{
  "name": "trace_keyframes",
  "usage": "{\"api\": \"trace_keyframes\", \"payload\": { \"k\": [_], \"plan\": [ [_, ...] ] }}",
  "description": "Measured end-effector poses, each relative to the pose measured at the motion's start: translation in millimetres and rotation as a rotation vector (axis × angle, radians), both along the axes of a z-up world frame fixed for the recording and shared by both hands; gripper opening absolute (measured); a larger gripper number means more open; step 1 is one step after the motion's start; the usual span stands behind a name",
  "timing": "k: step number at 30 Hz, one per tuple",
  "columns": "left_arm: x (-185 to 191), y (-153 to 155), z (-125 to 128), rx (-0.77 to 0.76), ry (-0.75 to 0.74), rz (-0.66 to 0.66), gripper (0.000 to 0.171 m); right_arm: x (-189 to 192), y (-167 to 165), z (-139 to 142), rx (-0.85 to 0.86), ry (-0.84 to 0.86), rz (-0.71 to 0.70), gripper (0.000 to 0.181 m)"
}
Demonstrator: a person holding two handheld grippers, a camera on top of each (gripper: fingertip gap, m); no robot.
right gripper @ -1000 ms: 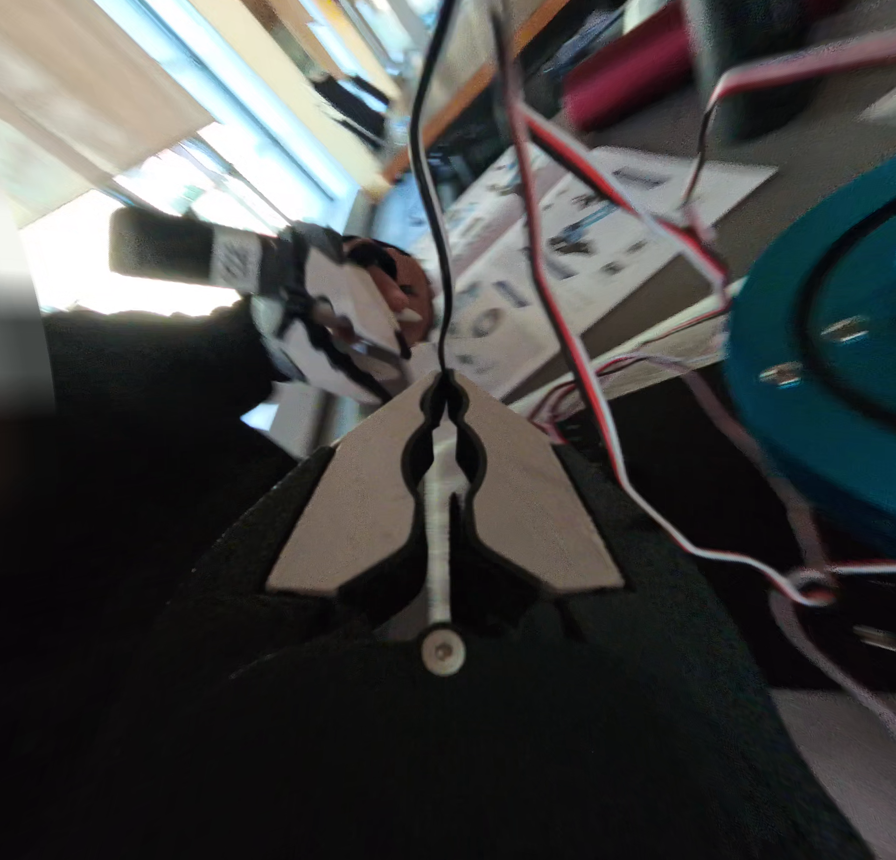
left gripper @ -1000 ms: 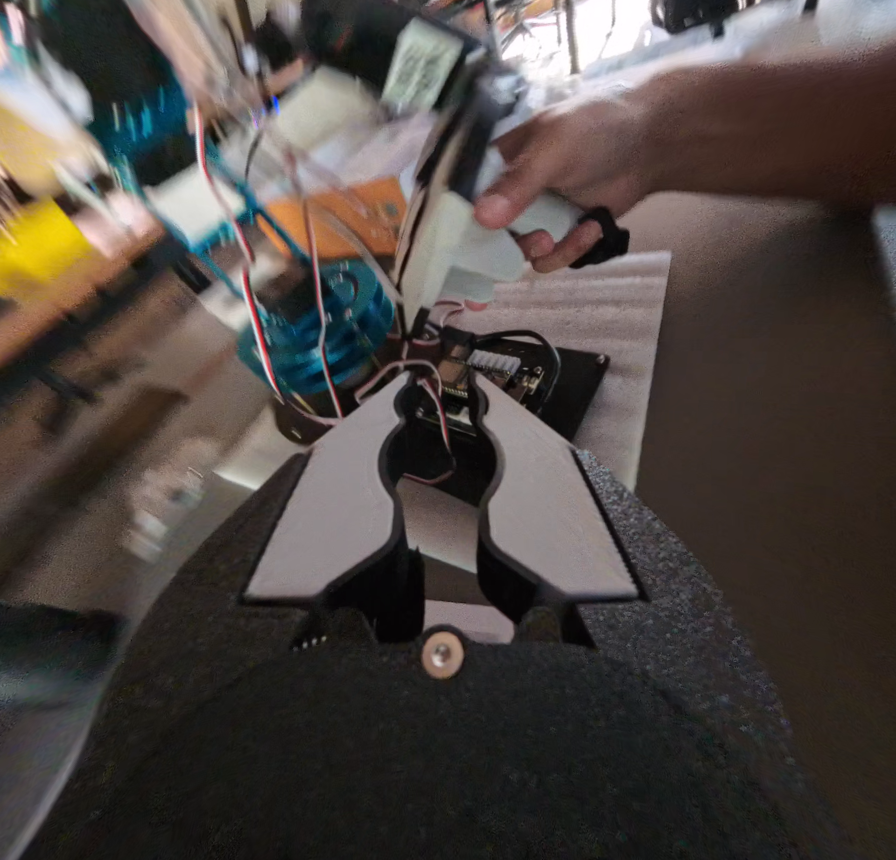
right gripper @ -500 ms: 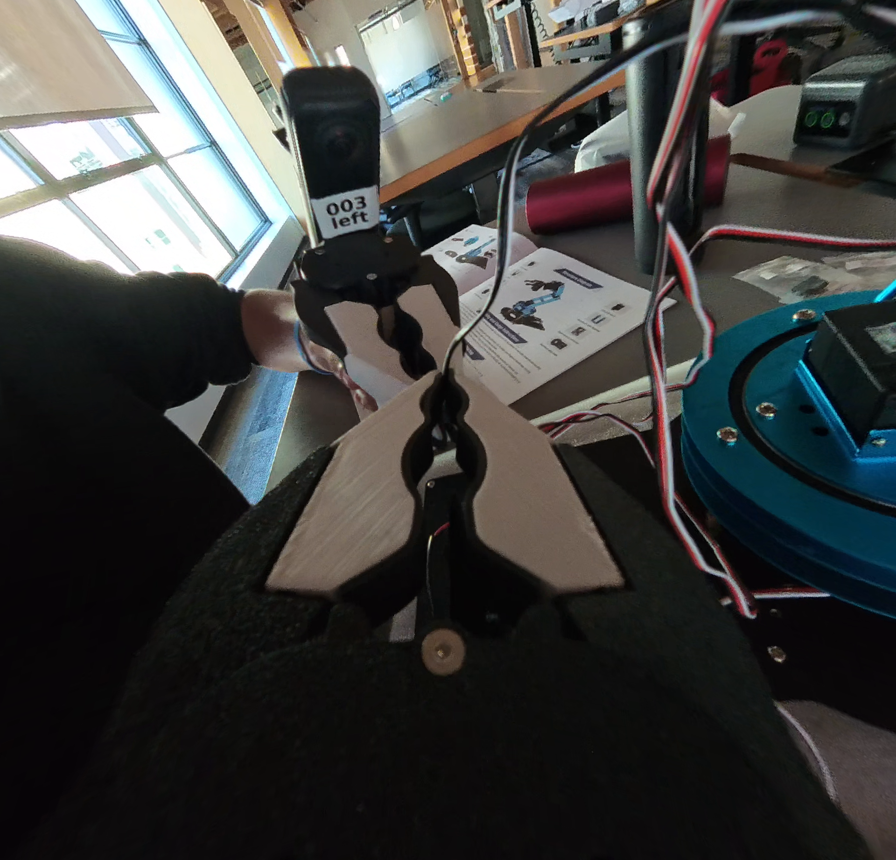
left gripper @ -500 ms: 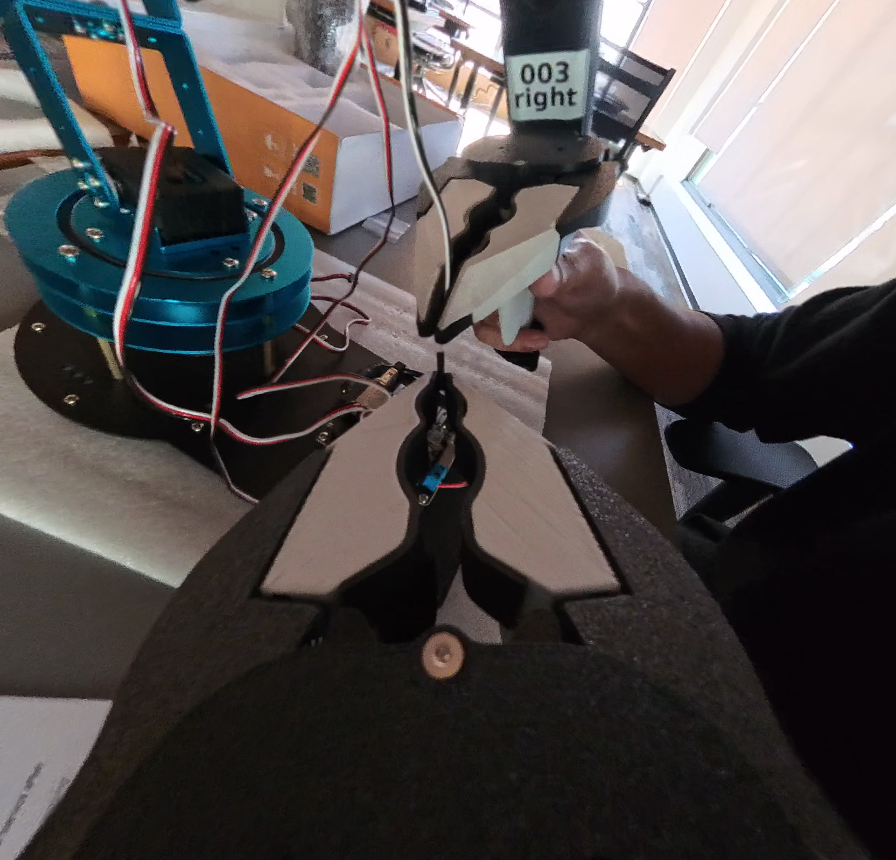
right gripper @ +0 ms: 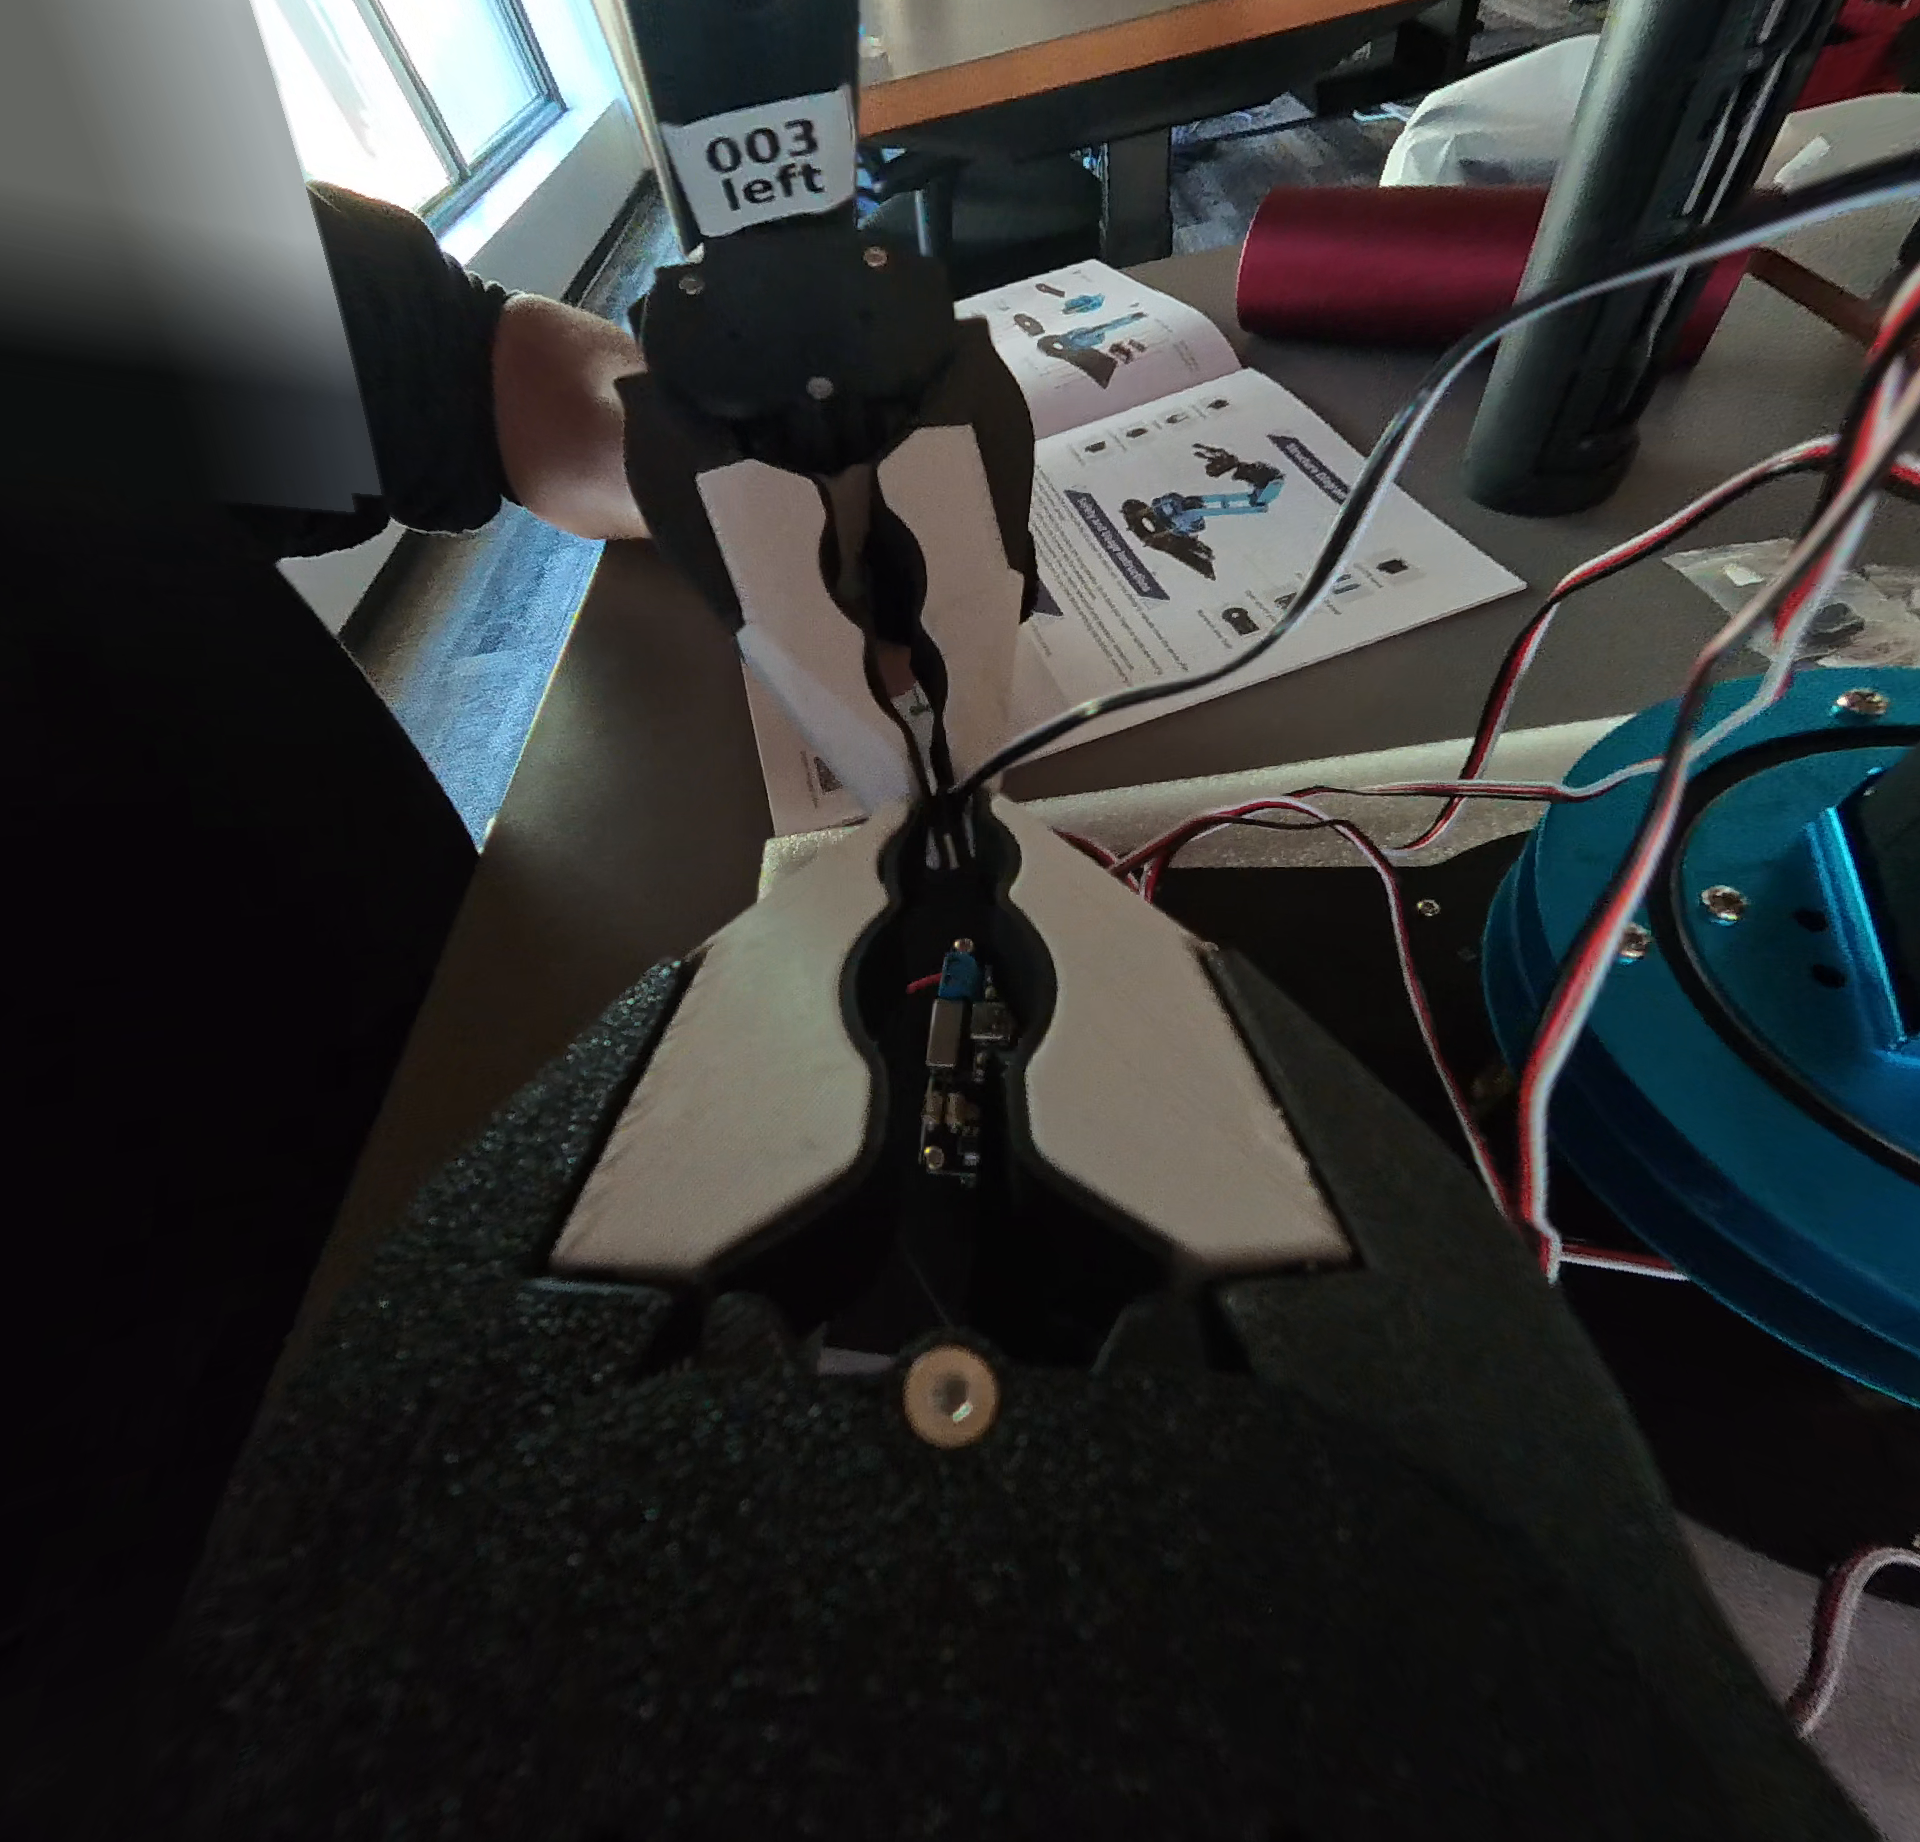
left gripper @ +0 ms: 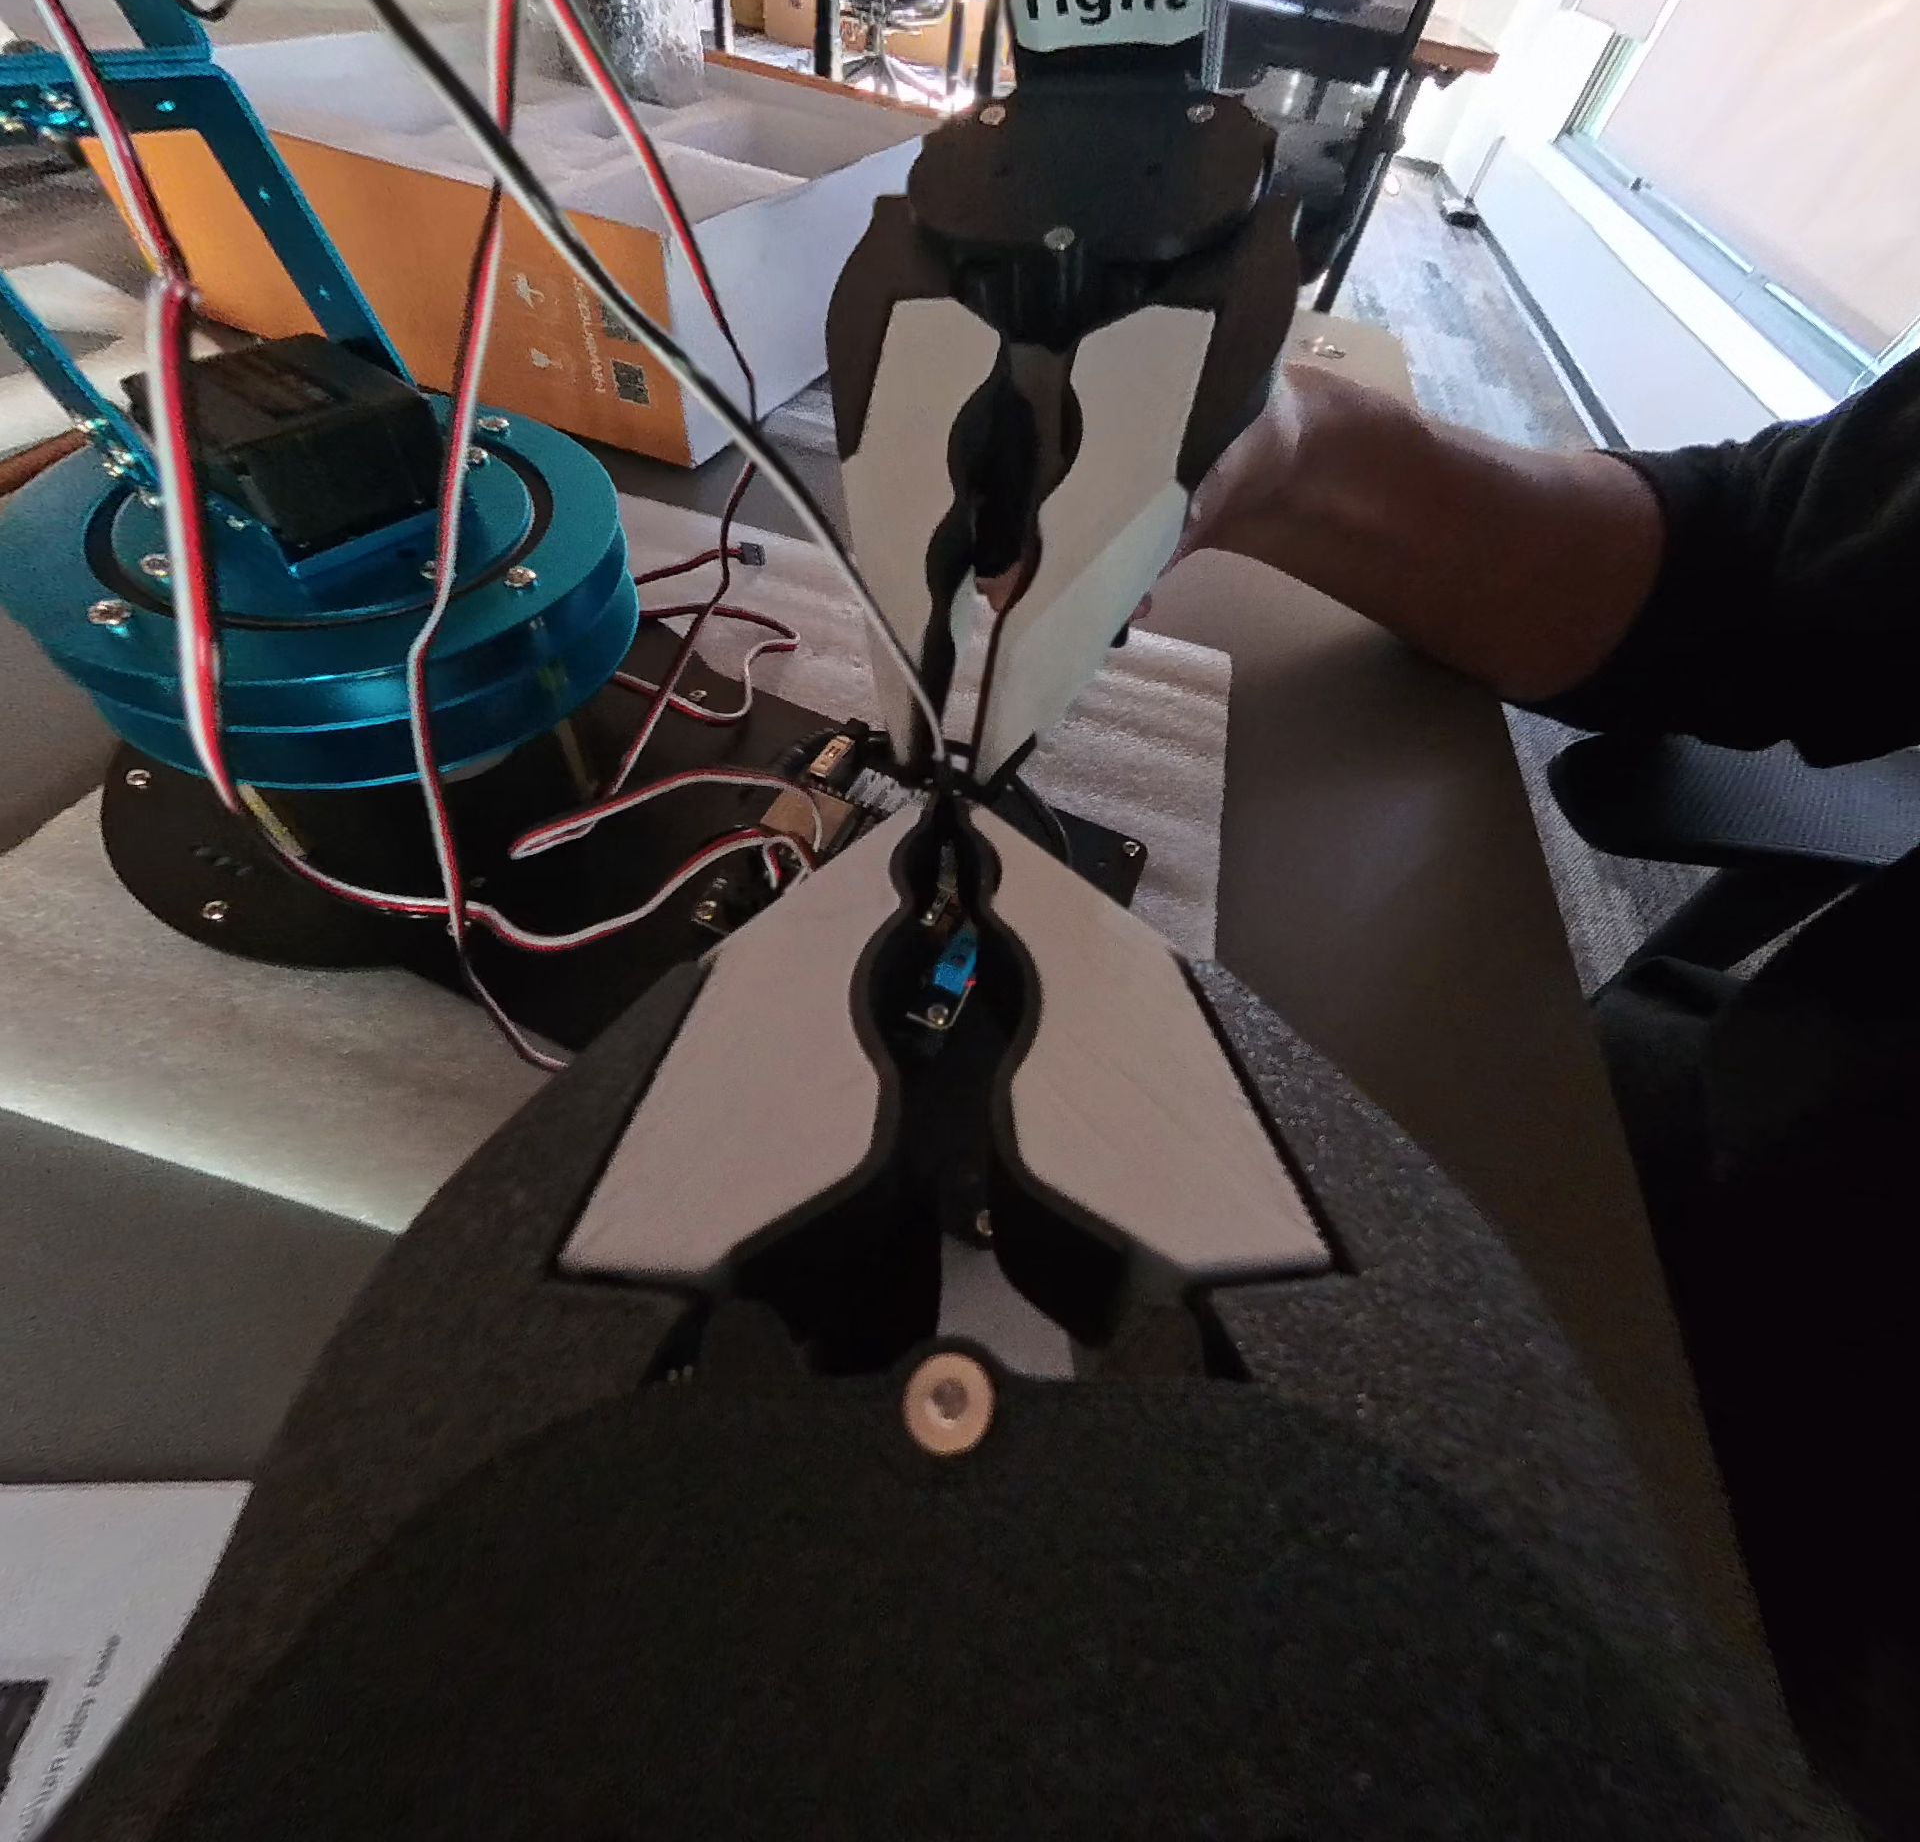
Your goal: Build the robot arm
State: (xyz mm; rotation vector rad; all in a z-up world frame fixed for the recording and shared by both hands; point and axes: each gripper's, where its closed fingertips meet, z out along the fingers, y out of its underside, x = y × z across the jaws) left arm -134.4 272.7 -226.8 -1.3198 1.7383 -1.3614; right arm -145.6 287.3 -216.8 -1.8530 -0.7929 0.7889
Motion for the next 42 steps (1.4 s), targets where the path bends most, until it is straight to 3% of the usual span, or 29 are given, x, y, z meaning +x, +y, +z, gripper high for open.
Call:
{"api": "trace_keyframes", "payload": {
  "k": [5,9,11,13,15,19,29,42],
  "plan": [
    [2,6,1,0.011,-0.005,0.028,0.003,4,3,1,0.042,-0.056,-0.024,0.001],
    [-1,31,-15,0.166,0.035,0.124,0.023,19,9,-6,0.046,-0.146,-0.114,0.0],
    [-3,31,-32,0.199,0.108,0.111,0.02,19,9,-10,0.027,-0.164,-0.126,0.001],
    [0,41,-46,0.286,0.16,0.149,0.002,18,9,-17,0.011,-0.231,-0.129,0.001],
    [4,51,-41,0.339,0.135,0.194,0.0,19,9,-25,-0.016,-0.289,-0.136,0.001],
    [11,60,-25,0.276,0.135,0.186,0.0,19,12,-30,-0.04,-0.401,-0.143,0.0],
    [28,64,-23,0.131,0.158,0.174,0.003,23,18,-50,-0.057,-0.672,-0.188,0.001],
    [15,69,-30,0.106,0.149,0.181,0.002,23,18,-49,-0.107,-0.629,-0.179,0.001]
  ]
}}
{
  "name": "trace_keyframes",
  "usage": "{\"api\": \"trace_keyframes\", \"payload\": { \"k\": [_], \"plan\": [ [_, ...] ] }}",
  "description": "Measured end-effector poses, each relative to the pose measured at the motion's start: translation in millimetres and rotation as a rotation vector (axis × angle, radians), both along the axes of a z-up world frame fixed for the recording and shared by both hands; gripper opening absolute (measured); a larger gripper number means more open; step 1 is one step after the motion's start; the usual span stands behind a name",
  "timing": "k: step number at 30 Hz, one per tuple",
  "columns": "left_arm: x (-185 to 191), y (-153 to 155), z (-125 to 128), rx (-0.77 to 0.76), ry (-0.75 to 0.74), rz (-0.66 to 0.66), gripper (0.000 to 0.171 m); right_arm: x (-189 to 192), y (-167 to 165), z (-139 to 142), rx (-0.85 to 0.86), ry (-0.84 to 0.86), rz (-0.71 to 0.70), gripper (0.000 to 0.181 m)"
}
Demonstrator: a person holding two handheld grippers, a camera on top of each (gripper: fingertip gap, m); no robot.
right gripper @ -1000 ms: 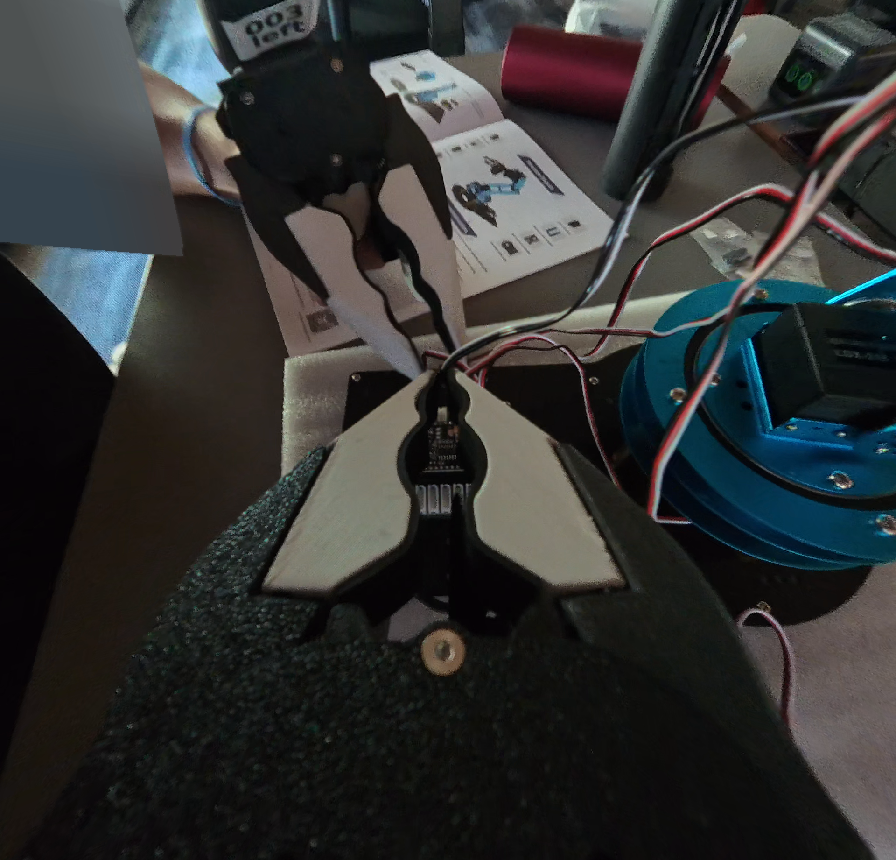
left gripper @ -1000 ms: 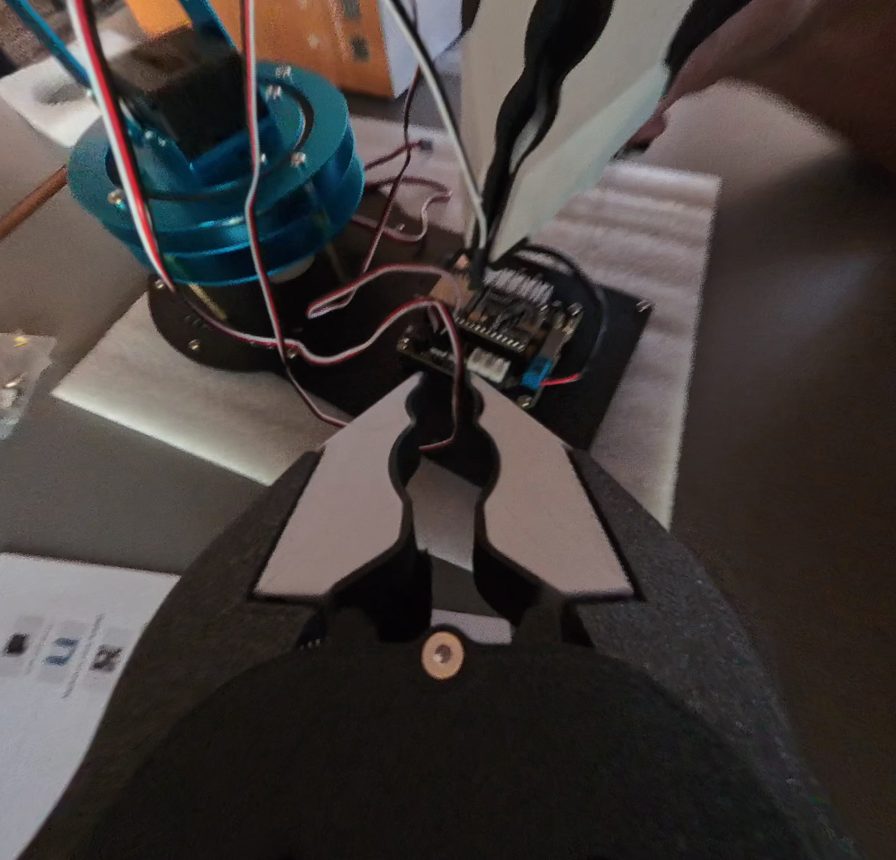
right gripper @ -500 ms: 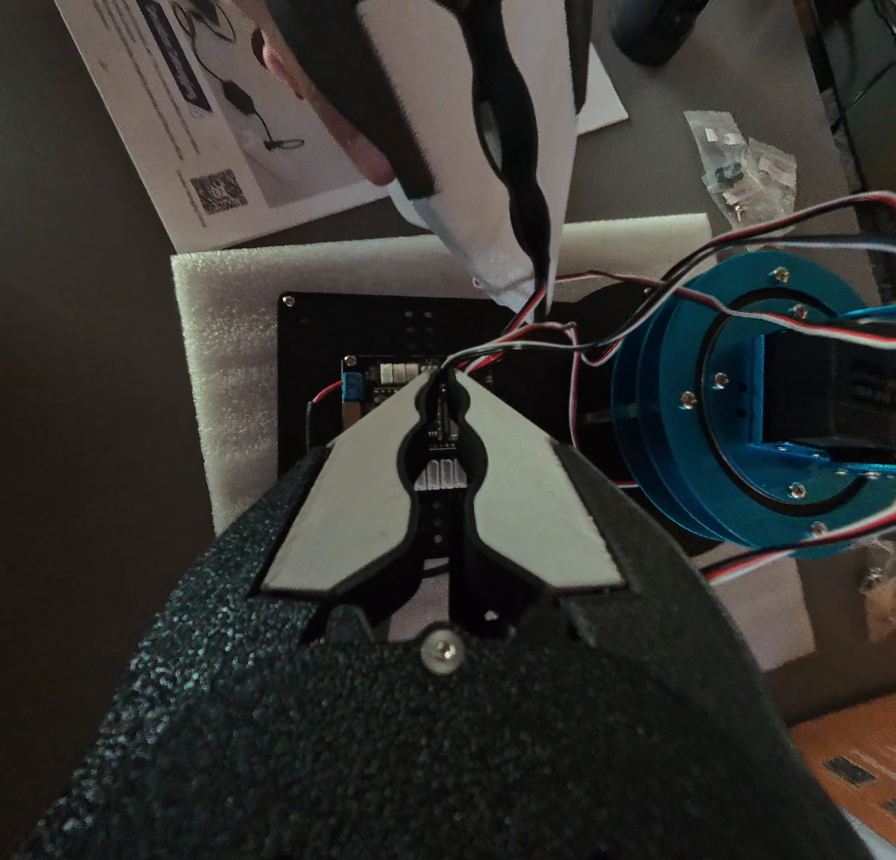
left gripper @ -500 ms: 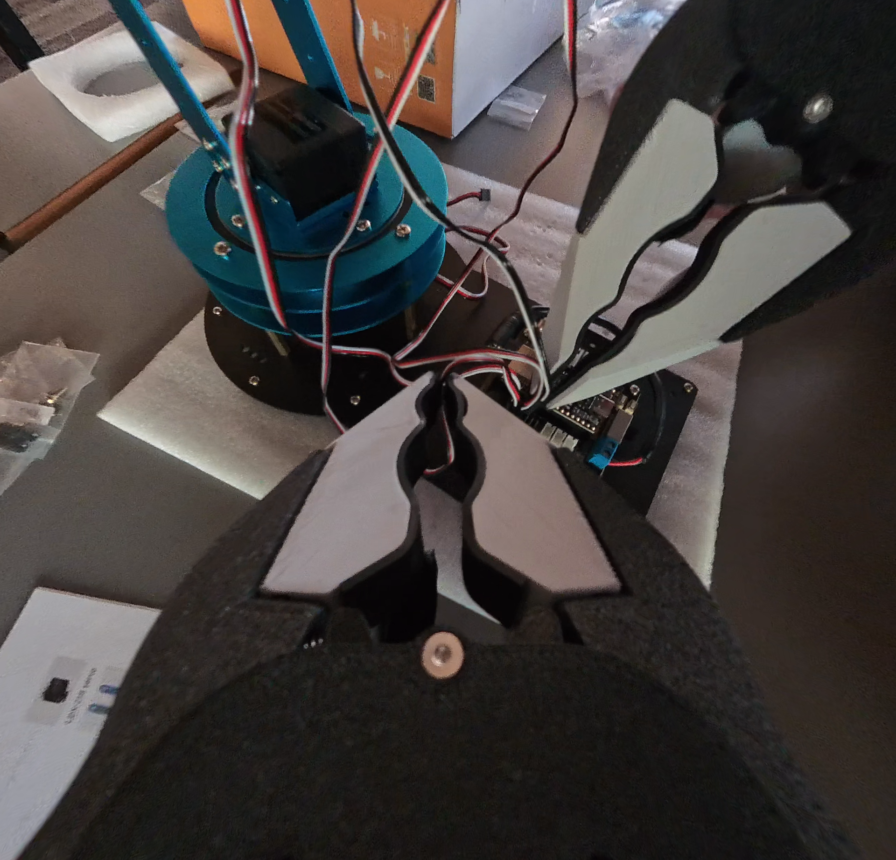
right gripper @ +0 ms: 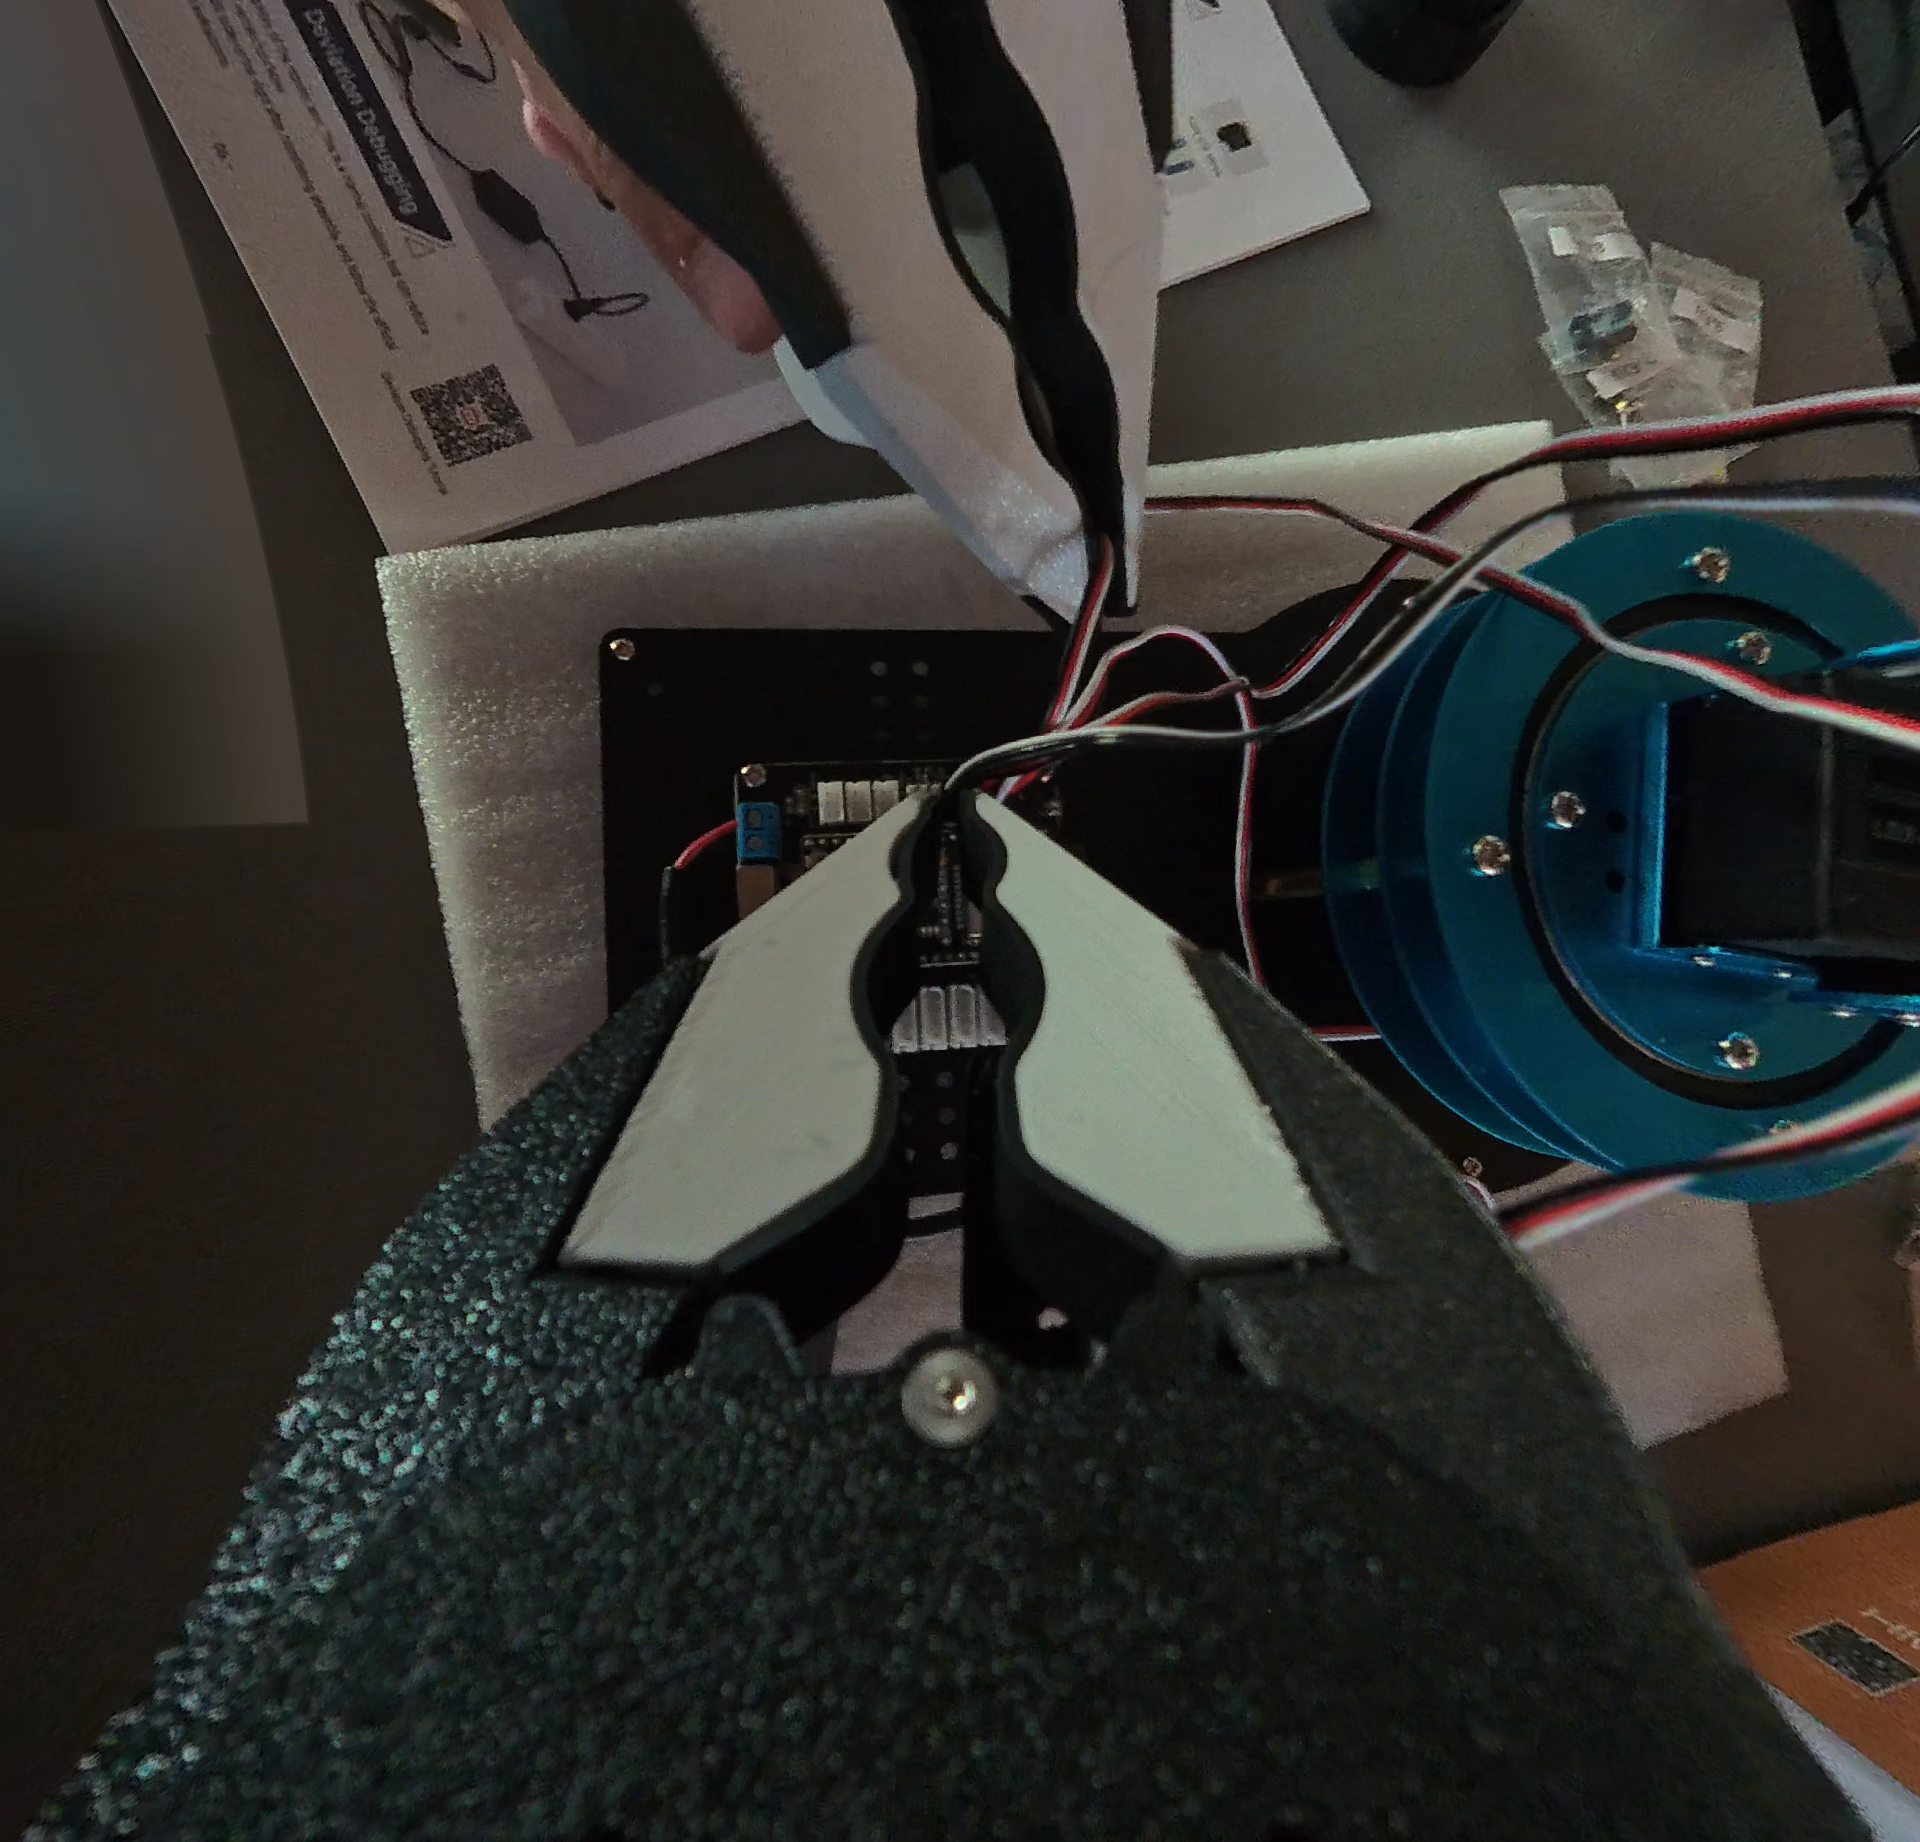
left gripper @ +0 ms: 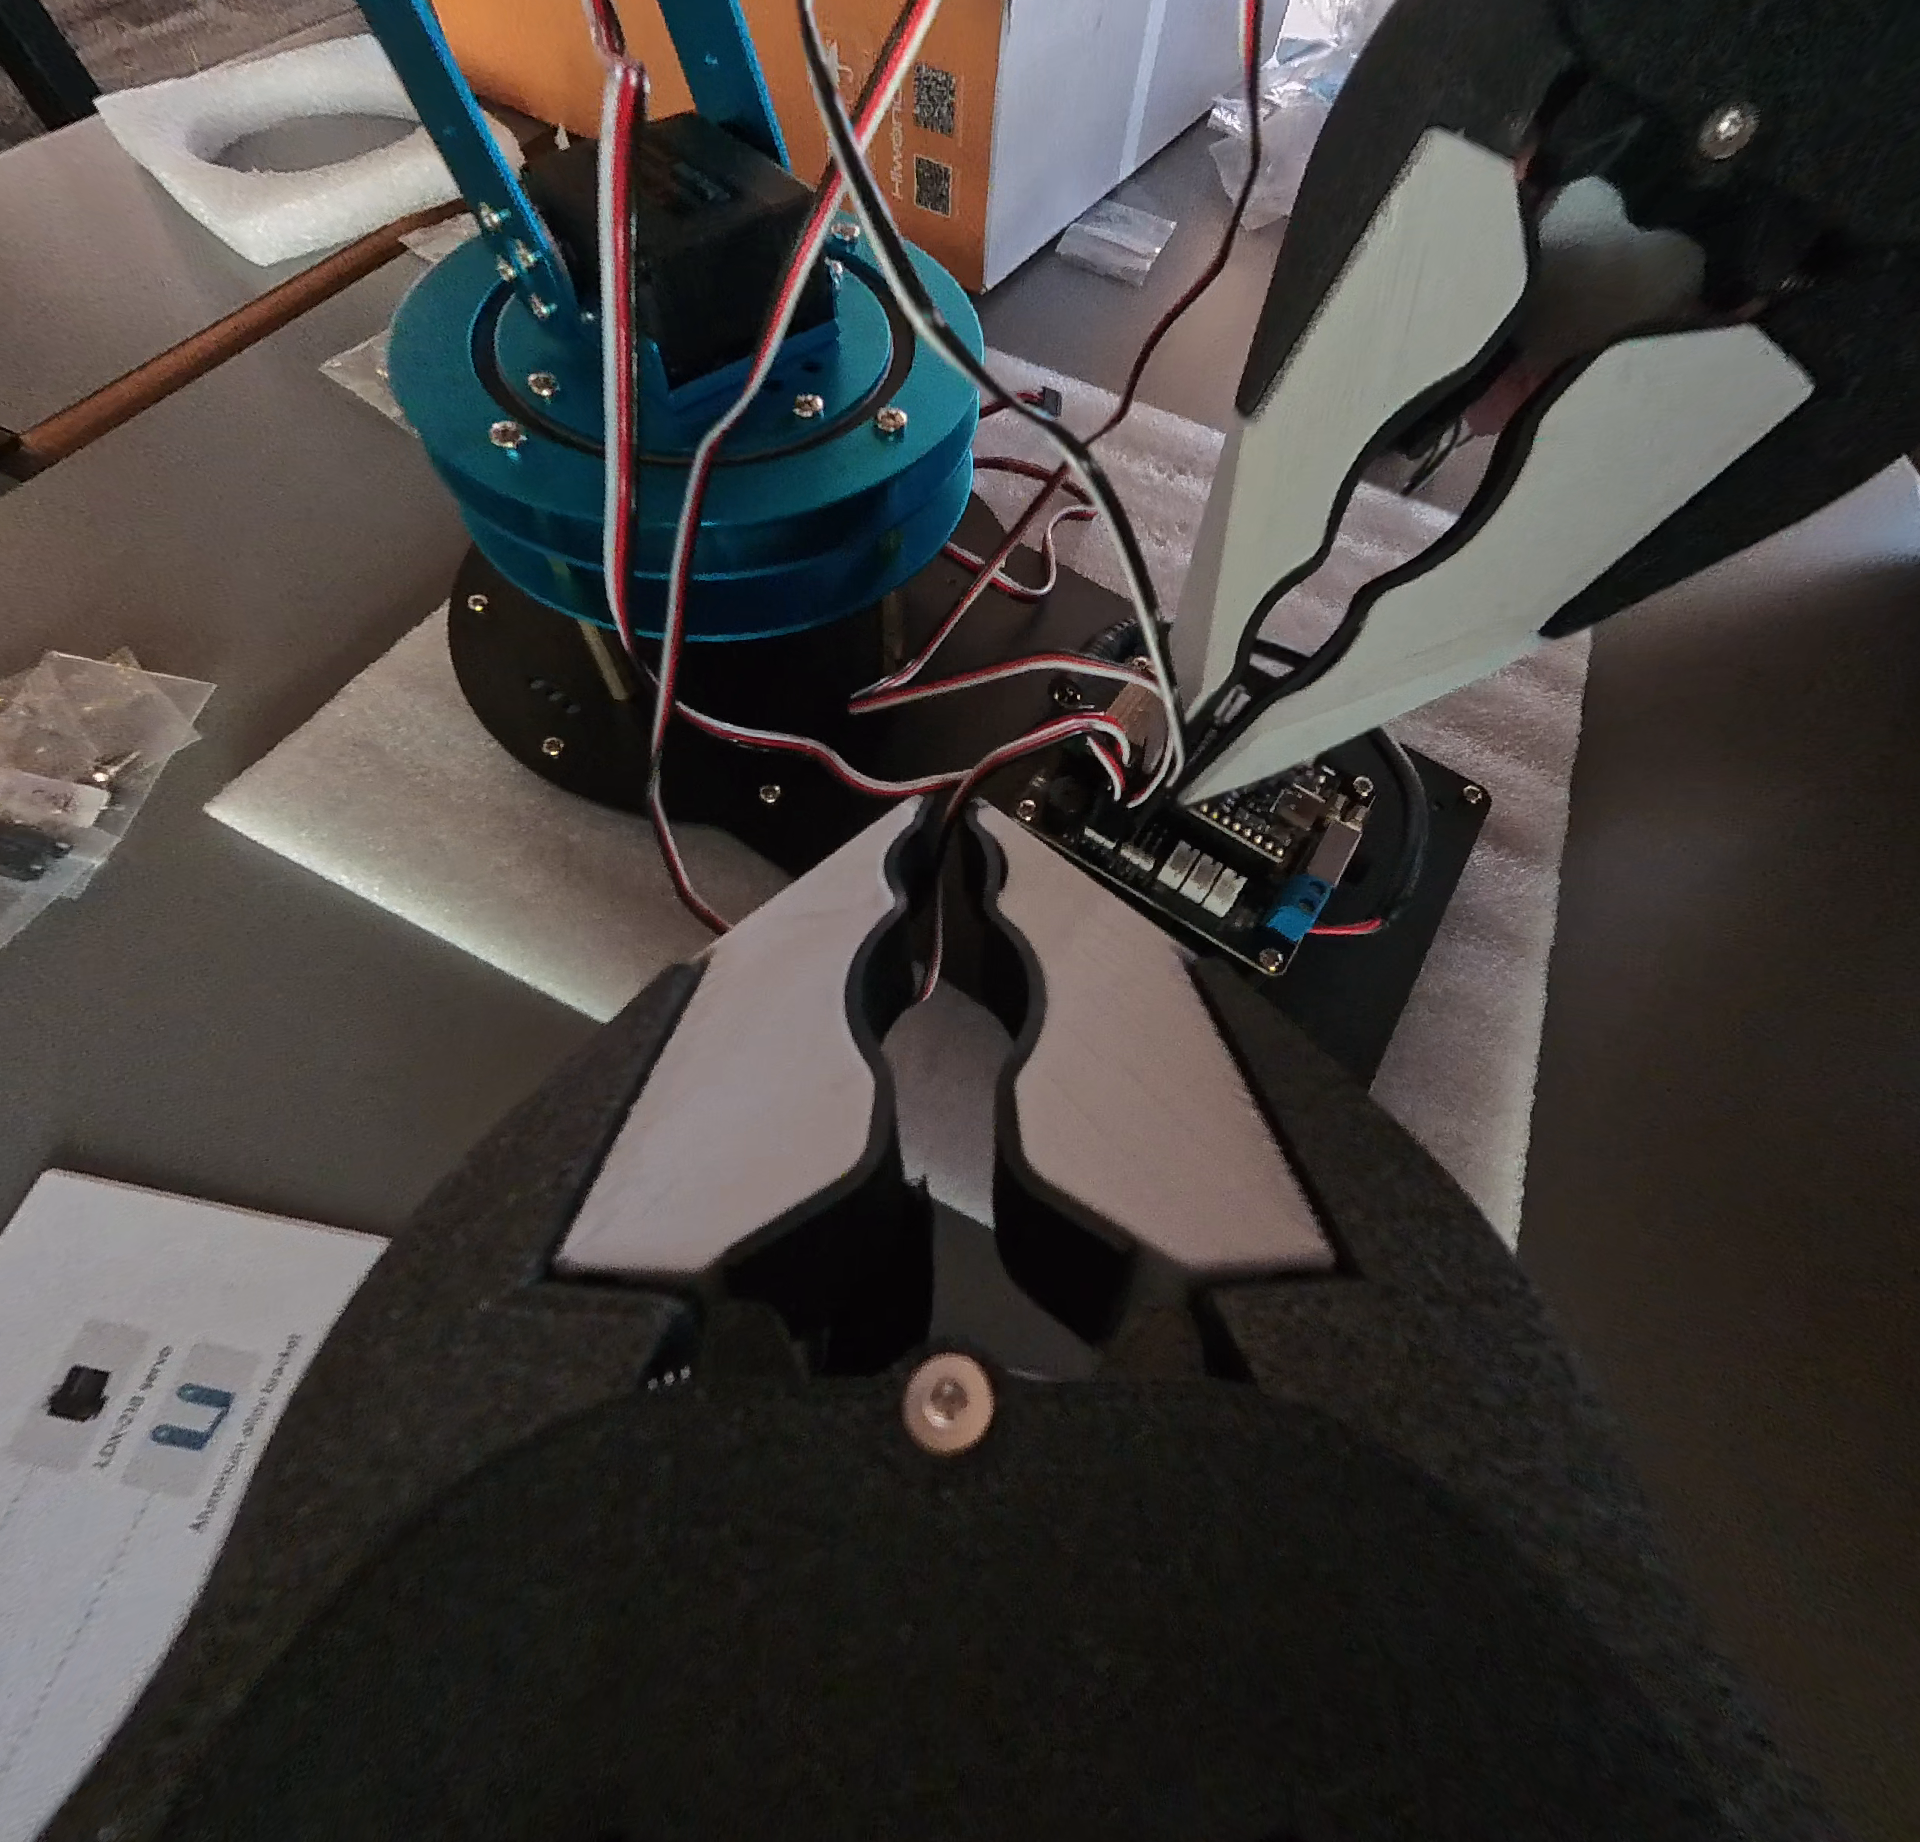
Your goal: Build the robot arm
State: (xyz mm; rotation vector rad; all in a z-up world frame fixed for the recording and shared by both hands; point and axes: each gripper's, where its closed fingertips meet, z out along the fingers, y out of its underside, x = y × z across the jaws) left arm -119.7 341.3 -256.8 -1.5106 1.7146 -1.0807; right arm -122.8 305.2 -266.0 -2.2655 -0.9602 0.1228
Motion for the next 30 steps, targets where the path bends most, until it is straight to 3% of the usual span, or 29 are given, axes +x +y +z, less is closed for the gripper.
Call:
{"api": "trace_keyframes", "payload": {
  "k": [30],
  "plan": [
    [1.9,6.2,-8.6,0.005,0.019,0.034,0.0,-2.2,0.8,0.1,-0.003,0.006,0.103,0.0]
  ]
}}
